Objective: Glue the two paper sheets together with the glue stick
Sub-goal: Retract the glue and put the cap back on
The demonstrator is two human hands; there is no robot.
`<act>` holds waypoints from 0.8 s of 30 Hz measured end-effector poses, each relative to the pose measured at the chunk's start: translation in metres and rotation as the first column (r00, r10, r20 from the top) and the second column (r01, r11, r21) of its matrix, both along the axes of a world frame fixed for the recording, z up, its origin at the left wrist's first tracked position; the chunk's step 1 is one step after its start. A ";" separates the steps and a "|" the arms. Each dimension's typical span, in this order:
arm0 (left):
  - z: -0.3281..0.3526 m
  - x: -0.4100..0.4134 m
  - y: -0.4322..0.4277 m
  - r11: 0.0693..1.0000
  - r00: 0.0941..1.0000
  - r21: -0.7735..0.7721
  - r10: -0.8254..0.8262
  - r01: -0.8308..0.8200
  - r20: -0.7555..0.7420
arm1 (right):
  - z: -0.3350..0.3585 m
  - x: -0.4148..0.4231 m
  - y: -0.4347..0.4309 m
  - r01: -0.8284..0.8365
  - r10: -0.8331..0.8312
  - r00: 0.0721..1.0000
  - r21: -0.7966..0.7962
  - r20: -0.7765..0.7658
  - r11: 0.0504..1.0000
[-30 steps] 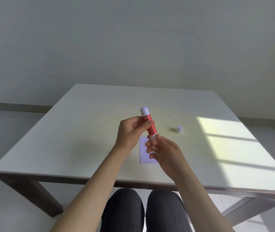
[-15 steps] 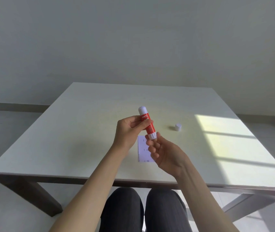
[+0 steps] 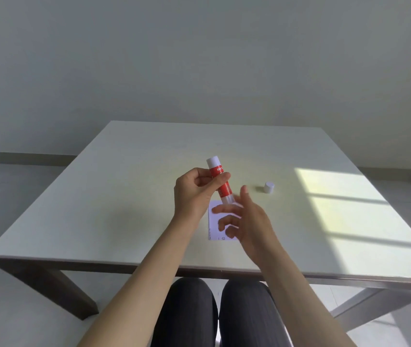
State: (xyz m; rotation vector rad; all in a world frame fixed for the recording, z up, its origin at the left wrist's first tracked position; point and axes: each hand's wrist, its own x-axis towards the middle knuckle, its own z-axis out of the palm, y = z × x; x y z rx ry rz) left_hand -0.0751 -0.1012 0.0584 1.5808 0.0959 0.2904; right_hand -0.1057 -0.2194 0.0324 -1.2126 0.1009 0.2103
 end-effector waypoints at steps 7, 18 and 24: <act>-0.001 0.002 -0.001 1.000 1.000 0.010 0.018 -0.018 -0.001 | -0.004 -0.001 0.001 0.284 -0.088 0.897 -0.412 0.433 0.866; -0.007 -0.004 0.028 0.822 0.985 0.552 0.056 -0.138 0.162 | -0.040 0.098 -0.092 0.228 0.231 0.949 -0.973 0.214 -0.032; -0.007 -0.006 0.031 0.709 0.974 0.680 0.036 -0.184 0.225 | -0.034 0.092 -0.088 0.360 0.078 0.911 -0.872 0.406 0.332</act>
